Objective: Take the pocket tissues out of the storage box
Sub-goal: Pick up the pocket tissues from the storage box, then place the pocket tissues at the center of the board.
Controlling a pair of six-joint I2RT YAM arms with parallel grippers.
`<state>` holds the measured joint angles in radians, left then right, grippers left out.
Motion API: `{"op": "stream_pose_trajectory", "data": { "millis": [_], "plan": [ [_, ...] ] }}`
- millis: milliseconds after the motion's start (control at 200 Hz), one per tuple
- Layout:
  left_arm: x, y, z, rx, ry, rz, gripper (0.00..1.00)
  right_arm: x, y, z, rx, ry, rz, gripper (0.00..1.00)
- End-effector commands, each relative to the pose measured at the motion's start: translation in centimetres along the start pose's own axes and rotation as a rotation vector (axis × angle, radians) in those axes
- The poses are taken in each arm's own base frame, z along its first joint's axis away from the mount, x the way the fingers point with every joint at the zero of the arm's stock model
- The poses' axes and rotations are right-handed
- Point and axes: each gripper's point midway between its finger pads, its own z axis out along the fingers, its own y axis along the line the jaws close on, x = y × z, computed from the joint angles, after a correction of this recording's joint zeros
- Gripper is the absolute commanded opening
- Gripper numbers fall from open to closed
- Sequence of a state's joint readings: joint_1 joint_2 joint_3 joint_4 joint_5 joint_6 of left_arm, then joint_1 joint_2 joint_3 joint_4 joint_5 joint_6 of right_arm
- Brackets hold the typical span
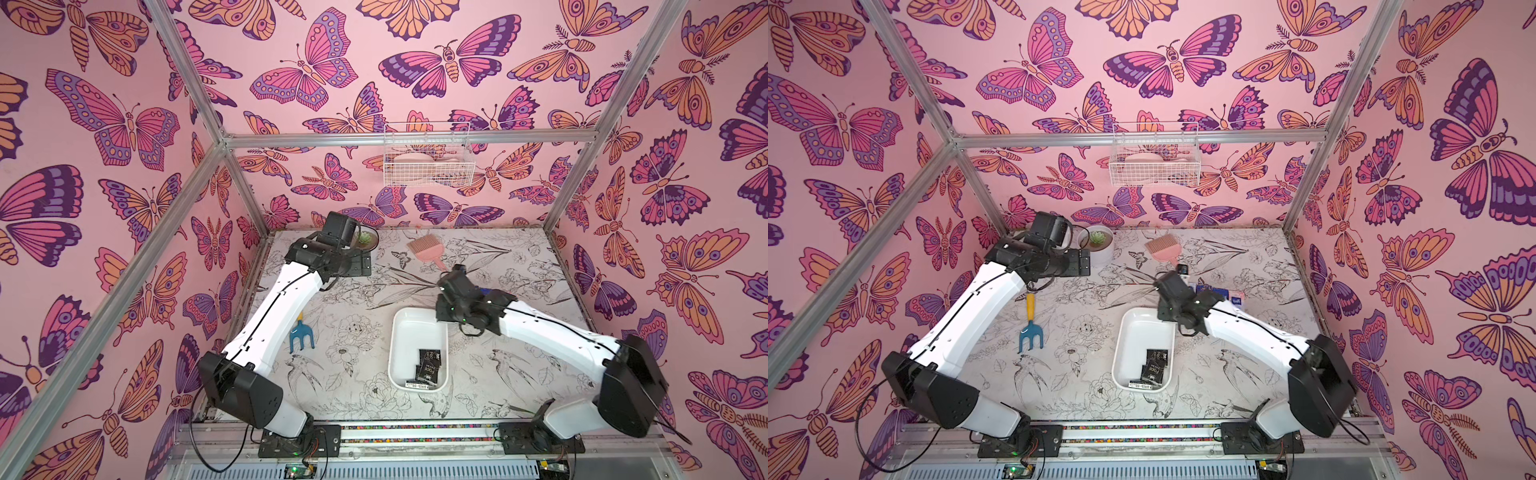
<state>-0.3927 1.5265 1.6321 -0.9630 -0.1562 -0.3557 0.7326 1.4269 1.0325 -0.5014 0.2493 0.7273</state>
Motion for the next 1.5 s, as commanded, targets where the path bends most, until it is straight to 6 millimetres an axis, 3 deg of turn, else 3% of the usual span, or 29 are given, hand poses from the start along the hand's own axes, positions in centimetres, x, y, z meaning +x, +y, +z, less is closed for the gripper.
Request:
{"op": "stream_pose_trajectory", "data": {
  "millis": [0,140,255,416,626,801,1017,1287,1497],
  "plan": [
    [-0.3,0.1,-0.9,0.009,-0.015,-0.003,1.00,3.0,-5.5,1.9,0.109,0.110,-0.001,0.47],
    [-0.4,-0.1,-0.8,0.014,-0.015,-0.008,1.00,5.7,-7.5,4.0,0.131,0.185,0.020,0.47],
    [-0.5,-0.5,-0.8,0.021,-0.013,-0.006,1.00,7.4,-7.2,6.0,0.113,0.240,0.044,0.48],
    [-0.6,-0.6,-0.9,0.017,-0.019,0.003,1.00,8.2,-6.1,7.7,0.080,0.282,0.062,0.50],
    [-0.8,-0.6,-0.7,0.015,-0.018,0.008,1.00,7.3,-5.1,6.7,0.050,0.283,0.060,0.62],
    [-0.9,-0.8,-0.6,0.022,-0.016,0.004,1.00,6.6,-5.5,4.8,0.038,0.258,0.051,0.64],
    [-1.0,-1.0,-0.4,0.022,-0.015,0.006,1.00,7.8,-5.9,4.3,0.011,0.265,0.059,0.54],
    [-0.9,-0.9,-0.5,0.020,-0.017,0.013,1.00,9.6,-7.8,5.5,0.083,0.299,0.049,0.40],
    [-0.8,-0.9,-0.6,0.019,-0.017,0.011,1.00,10.3,-6.7,6.9,0.026,0.320,0.080,0.35]
  ]
}}
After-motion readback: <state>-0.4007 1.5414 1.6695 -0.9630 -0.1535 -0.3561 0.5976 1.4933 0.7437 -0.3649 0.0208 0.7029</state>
